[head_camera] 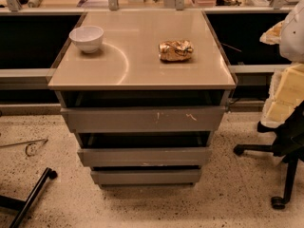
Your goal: Open top drawer
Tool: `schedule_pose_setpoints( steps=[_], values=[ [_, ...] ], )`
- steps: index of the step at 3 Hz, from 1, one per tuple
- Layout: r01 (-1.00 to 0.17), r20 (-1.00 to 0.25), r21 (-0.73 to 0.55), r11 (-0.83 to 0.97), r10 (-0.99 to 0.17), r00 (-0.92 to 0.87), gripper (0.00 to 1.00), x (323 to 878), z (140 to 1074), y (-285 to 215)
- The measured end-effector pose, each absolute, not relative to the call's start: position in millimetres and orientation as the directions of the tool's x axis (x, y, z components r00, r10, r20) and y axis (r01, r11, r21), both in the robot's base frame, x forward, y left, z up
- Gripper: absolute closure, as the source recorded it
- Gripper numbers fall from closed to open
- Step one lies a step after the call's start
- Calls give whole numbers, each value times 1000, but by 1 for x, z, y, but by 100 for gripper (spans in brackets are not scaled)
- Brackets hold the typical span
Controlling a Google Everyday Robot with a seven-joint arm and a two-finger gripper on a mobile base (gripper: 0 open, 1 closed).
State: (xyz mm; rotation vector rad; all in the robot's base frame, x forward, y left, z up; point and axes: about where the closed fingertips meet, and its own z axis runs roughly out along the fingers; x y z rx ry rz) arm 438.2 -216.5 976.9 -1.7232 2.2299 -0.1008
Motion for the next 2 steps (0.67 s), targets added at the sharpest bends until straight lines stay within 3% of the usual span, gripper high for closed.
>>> schedule_pose_setpoints(
  steps=[2],
  values=[
    [-931, -242, -251, 267, -948, -207, 0, 451, 950, -216]
  ],
)
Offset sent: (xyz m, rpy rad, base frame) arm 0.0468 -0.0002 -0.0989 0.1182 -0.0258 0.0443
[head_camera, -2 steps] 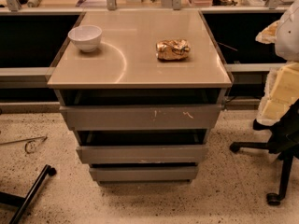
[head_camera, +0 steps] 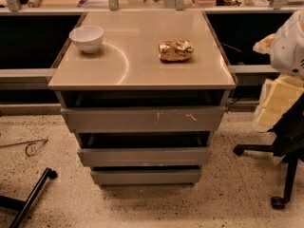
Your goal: Open top drawer
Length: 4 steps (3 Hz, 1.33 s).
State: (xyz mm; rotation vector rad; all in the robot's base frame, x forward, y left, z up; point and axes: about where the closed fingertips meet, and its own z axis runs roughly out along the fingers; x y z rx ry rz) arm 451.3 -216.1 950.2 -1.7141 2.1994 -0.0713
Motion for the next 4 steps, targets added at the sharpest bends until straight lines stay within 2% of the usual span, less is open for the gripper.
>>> schedule_pose_setpoints(
  steps=[1, 4],
  values=[
    [-938, -376, -223, 265, -911, -168, 0, 478, 845, -213],
    [-919, -414, -285, 273, -900, -139, 0, 507, 828, -209]
  ],
)
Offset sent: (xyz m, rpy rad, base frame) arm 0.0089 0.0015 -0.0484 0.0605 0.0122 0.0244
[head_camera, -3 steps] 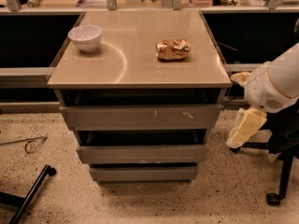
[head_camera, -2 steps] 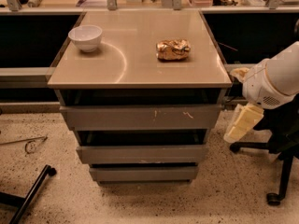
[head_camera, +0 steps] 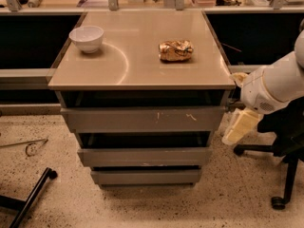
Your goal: Open top drawer
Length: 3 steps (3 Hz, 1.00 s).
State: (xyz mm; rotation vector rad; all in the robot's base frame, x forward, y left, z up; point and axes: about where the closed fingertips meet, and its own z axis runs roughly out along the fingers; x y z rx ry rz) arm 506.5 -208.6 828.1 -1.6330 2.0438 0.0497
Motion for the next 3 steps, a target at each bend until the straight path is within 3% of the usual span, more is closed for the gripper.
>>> schedule_pose_setpoints(
  steps=[2, 3],
  values=[
    [-951, -487, -261, 168, -873, -21, 0, 546, 734, -160],
    [-951, -487, -261, 168, -873, -21, 0, 546, 734, -159]
  ],
)
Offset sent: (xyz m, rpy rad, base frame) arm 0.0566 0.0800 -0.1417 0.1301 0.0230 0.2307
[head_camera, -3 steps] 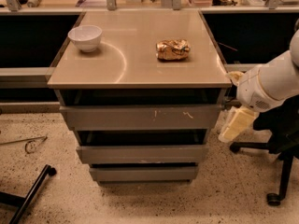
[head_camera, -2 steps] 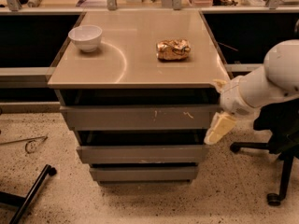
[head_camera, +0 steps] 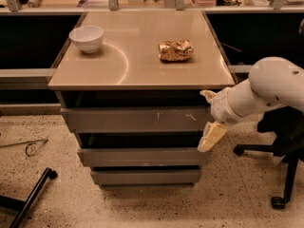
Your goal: Open top drawer
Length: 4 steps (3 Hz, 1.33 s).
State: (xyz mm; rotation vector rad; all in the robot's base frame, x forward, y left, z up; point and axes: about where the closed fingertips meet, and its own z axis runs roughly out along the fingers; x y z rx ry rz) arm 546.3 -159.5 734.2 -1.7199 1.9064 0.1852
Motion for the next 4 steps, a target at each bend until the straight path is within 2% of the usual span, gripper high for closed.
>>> schedule_pose_setpoints(
  steps=[2, 4],
  values=[
    [-936, -558, -321, 146, -828, 62, 0, 569, 705, -144],
    [-925, -563, -365, 104, -816, 130, 0, 605, 680, -116]
  ],
)
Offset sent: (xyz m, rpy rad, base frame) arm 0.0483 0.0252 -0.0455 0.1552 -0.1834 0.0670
